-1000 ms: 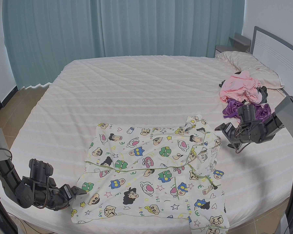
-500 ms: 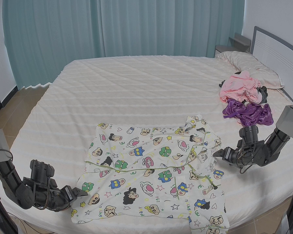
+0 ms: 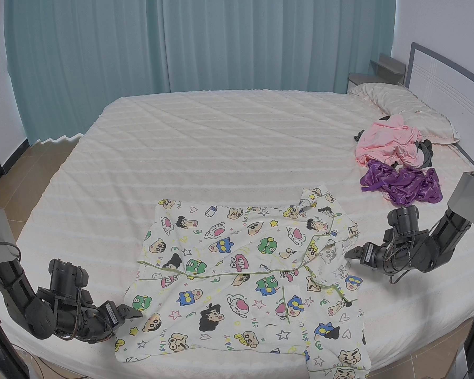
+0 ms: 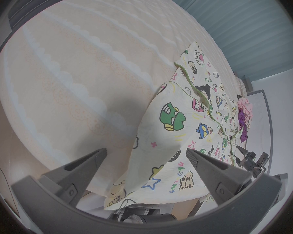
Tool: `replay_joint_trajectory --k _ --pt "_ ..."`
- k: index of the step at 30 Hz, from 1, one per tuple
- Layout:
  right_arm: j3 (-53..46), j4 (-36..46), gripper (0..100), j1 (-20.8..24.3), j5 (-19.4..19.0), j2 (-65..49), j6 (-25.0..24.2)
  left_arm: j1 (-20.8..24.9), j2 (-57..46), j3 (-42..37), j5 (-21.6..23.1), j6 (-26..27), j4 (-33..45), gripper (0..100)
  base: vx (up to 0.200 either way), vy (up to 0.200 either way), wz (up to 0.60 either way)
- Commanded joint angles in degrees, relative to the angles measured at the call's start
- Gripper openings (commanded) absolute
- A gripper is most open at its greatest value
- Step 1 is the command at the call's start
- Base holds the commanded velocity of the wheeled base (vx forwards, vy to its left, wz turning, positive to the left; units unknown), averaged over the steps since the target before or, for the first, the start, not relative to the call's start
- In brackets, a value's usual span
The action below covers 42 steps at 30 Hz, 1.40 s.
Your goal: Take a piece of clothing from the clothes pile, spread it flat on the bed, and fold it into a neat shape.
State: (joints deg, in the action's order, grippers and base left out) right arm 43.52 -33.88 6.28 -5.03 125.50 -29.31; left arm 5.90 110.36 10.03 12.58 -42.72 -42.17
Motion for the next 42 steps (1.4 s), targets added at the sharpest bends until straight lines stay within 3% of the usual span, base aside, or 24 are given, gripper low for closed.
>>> replay_joint_trajectory --k 1,17,29,42 --pt "-0.10 -0.05 100 -0.83 -0.06 -0.61 -0.14 -0.01 -0.06 -0.01 -0.01 0.00 -0.02 100 0.000 0.000 0.00" --pt "-3.53 0.57 100 -1.62 -0.06 -1.14 2.15 -0.01 0.03 -0.01 -0.01 0.00 -0.02 100 0.000 0.000 0.00" --pt "2.89 0.74 100 5.50 0.02 4.31 2.15 -0.01 0.03 -0.01 -0.01 0.00 -0.02 100 0.000 0.000 0.00" --pt "11.94 1.62 100 5.59 -0.06 6.77 0.39 -0.10 0.12 -0.01 -0.01 0.00 -0.37 100 0.000 0.000 0.00"
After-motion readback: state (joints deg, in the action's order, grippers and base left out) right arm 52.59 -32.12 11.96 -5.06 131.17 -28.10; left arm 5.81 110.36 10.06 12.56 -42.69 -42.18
